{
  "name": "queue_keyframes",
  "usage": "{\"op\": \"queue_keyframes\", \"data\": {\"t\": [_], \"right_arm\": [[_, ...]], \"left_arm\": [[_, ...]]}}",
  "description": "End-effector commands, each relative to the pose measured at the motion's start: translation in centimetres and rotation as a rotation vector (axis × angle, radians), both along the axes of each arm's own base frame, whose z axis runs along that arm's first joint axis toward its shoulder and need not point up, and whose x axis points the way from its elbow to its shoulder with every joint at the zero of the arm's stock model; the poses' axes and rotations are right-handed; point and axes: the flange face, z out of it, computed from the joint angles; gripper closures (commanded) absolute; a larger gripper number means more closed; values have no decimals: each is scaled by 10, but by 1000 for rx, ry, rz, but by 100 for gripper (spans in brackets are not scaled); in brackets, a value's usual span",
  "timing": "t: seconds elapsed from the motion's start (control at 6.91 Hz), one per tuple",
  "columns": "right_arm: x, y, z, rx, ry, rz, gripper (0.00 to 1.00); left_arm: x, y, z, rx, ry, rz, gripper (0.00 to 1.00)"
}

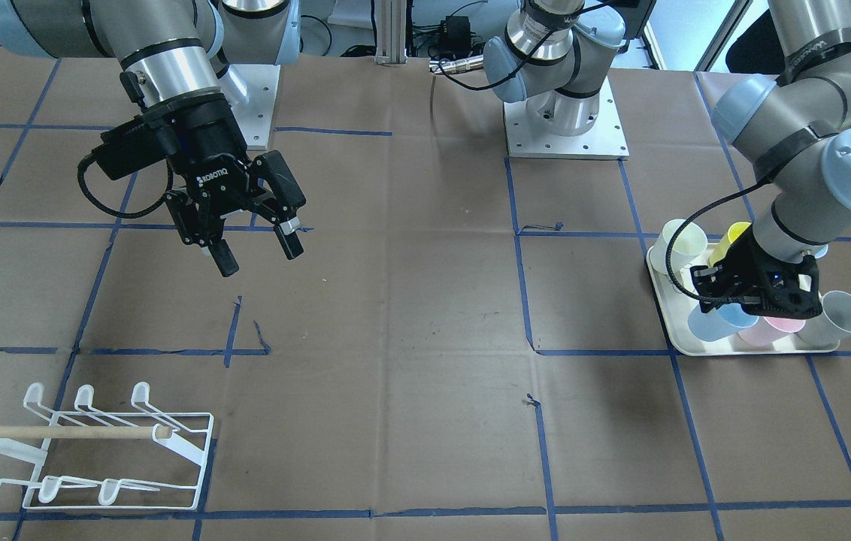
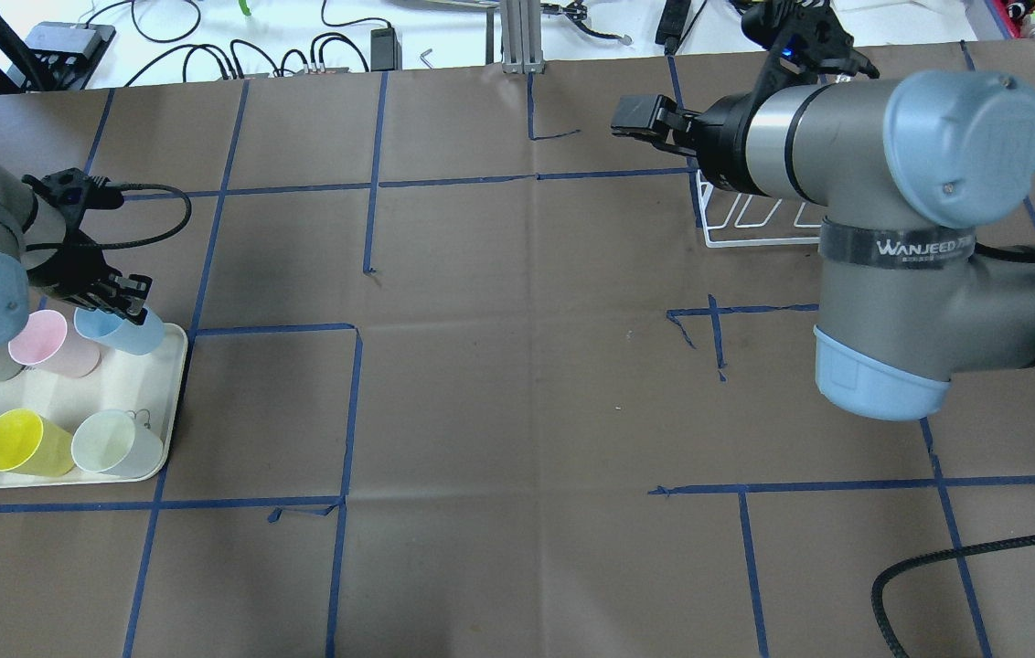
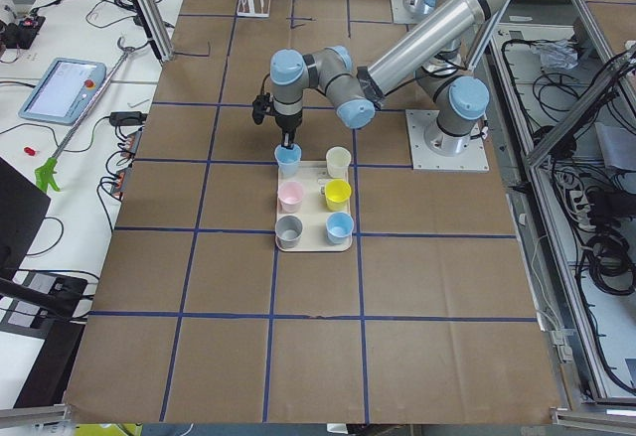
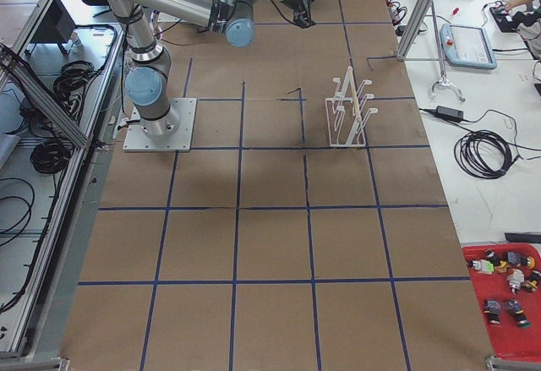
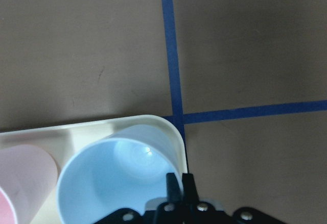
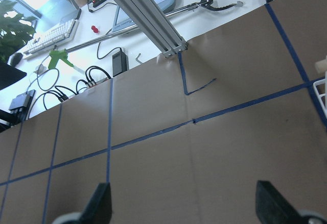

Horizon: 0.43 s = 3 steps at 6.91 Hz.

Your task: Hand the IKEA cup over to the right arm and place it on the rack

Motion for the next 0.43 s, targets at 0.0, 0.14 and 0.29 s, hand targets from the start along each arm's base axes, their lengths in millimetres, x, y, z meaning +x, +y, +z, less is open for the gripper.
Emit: {"op": "queue_keyframes", "data": {"t": [0.0, 0.14, 0.29], "right_arm": [[14, 25, -21, 68, -322, -64, 0], [15, 34, -24, 64, -406, -98, 0], [16, 38, -23, 53, -452, -119, 0]], "left_arm": [[-6, -22, 92, 42, 23, -19, 100], [-32, -29, 135, 64, 27, -33, 100], [-57, -32, 162, 81, 30, 17, 100]]}}
